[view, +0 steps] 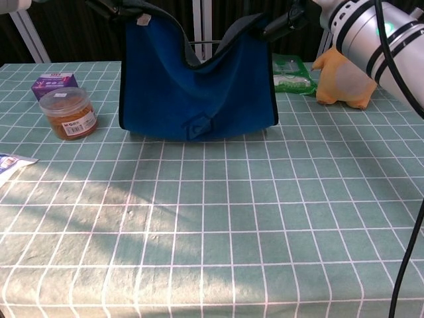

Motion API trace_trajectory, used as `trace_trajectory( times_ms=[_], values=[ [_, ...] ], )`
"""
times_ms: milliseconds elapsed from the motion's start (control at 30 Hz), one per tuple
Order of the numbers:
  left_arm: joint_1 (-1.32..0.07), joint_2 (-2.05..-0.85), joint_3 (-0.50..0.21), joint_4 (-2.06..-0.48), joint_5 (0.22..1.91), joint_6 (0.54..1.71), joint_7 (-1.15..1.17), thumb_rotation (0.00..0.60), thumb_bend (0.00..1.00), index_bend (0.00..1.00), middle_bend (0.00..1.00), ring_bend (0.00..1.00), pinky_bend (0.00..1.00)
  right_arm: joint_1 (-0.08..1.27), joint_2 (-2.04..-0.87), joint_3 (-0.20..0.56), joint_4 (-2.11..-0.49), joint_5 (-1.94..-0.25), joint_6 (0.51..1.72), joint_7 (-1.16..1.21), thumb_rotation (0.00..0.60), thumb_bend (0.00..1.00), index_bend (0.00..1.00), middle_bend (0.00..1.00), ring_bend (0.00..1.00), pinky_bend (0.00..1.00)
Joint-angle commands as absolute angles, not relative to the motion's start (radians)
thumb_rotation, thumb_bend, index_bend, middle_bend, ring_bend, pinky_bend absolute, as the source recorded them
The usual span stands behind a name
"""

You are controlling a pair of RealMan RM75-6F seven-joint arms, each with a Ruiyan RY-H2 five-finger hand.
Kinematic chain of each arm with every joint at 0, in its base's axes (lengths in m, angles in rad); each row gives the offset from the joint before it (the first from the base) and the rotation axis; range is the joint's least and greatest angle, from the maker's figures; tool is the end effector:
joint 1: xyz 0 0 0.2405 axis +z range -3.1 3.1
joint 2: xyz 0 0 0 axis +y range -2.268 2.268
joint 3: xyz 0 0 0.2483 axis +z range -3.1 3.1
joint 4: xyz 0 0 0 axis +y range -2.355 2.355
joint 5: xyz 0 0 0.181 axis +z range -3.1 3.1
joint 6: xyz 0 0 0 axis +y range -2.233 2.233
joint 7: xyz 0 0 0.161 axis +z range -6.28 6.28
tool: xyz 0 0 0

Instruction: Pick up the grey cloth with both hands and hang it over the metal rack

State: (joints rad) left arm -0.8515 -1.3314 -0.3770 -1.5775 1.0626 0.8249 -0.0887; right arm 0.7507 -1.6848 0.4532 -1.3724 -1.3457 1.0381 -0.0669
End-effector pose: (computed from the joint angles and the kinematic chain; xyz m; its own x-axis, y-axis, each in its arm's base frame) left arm -0.0780 0.3973 0.0870 0.0552 0.3023 0.9516 0.9353 -0.3493 0.0567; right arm -0.0681 -0.3804 0.0371 0.0642 -0.0555 0.9964 -0.8925 -0.4500 0.0325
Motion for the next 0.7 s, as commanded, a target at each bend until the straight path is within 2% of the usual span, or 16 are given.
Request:
trace_trajectory(
  times_ms=[33, 400, 700],
  values=[
    [-0.910, -1.346, -0.406, -1.498, 1.007, 0.764, -0.091, 0.600, 0.52, 0.82, 0.22, 0.12, 0.21, 0.805, -1.690, 0.486, -1.314, -1.292, 0.998, -0.108, 0.600, 0.48, 1.00, 0.14, 0.00, 0.00],
    [-1.053, -1.424, -0.453, -1.243, 0.882, 0.628, -0.121, 0.600, 0.52, 0.82, 0.22, 0.12, 0.21, 0.978, -1.734, 0.546, -1.115, -1.166, 0.914, -0.189, 0.600, 0.48, 1.00, 0.14, 0.00, 0.00],
    [-1.160, -1.480, -0.486, -1.013, 0.740, 0.493, -0.150, 0.600, 0.52, 0.82, 0.22, 0.12, 0.21, 1.082, -1.777, 0.565, -0.921, -1.097, 0.872, -0.190, 0.600, 0.48, 1.00, 0.14, 0.00, 0.00]
  ],
)
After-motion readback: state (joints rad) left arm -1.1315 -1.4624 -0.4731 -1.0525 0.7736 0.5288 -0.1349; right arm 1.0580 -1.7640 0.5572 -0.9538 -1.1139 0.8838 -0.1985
